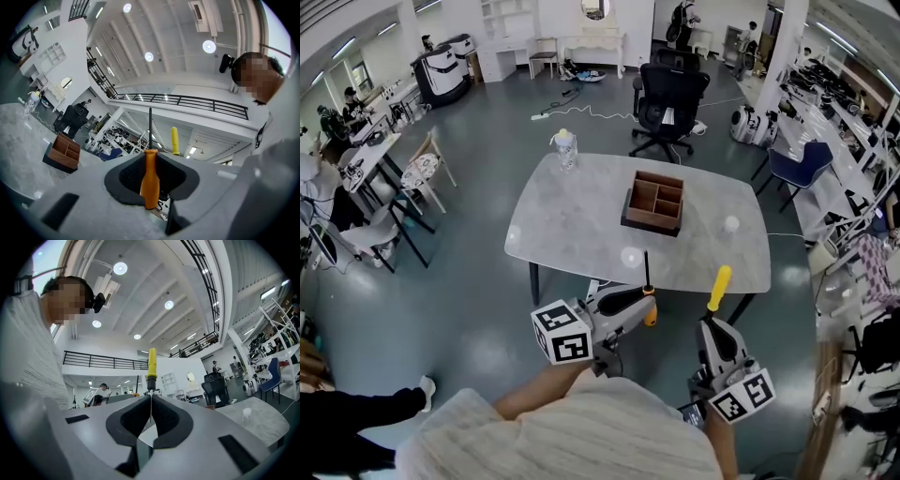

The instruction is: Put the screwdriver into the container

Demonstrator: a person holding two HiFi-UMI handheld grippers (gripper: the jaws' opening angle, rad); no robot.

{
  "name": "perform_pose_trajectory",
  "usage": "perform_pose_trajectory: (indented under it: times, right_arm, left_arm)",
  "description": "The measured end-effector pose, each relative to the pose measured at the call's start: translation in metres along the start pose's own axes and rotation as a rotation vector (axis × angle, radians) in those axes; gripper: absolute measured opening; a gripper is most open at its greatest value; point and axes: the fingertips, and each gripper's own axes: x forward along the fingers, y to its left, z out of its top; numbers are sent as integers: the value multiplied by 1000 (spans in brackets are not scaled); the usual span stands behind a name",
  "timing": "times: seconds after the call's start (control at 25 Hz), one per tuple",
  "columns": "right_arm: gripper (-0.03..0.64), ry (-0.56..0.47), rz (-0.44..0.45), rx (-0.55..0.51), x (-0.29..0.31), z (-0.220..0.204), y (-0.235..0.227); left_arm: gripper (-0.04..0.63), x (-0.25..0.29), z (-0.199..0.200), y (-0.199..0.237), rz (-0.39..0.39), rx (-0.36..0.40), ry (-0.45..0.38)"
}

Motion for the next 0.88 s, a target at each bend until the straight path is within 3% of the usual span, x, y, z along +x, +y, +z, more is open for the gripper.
perform_pose_trajectory:
  times: [0.88]
  right_arm:
    - [17, 8, -3, 14, 5, -3, -16]
  left_arm:
    - [78, 11, -3, 11, 6, -8, 5]
